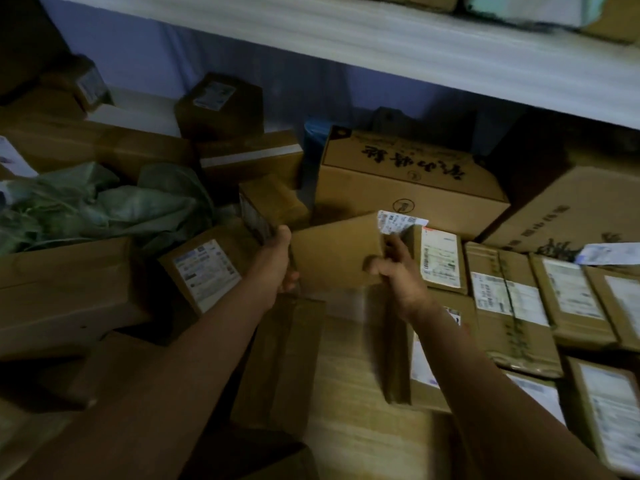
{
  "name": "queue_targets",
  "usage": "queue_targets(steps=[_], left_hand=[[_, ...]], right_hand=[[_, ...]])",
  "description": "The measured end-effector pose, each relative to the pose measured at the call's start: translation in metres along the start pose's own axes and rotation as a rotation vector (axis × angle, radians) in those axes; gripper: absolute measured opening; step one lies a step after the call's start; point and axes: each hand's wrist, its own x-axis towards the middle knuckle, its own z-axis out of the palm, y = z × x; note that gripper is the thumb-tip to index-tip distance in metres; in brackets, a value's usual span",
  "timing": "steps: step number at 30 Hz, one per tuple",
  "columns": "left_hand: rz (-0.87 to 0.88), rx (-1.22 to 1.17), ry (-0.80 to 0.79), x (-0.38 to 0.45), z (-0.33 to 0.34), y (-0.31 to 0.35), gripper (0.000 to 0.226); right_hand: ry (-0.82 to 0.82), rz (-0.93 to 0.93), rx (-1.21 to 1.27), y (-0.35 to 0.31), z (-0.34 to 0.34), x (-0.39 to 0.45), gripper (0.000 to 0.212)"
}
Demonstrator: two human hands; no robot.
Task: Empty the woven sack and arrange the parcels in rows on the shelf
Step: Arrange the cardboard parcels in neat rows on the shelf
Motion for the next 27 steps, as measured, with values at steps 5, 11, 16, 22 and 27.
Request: queue_targets(steps=[5,11,16,22,27], left_hand=[[-0.02,-0.008,-0.102,0.004,0.012,0.005,0.067],[0.032,0.109,-0.065,0.012,0.029,0.004,0.051],[0.144,0.296,-0.125,0.018,0.047,-0.002,0.044],[0.068,0.341,-0.234,0.029,0.079,-0.001,0.031],[0.059,0.377,-0.204,0.037,0.101,-0.007,0.035]], right_hand=[[-0.201,-0.011,-0.346,-0.003,-0.029,0.01,0.11],[-0.117,0.058,-0.301,-0.006,-0.031,0.015,0.076],[0.095,-0.149,-0.536,0.0,-0.031,0.026,0.052],[0.18,-0.142,-0.951,0.008,-0.033,0.041,0.044],[0.156,-0.193,-1.279,0.01,-0.036,0.05,0.04]])
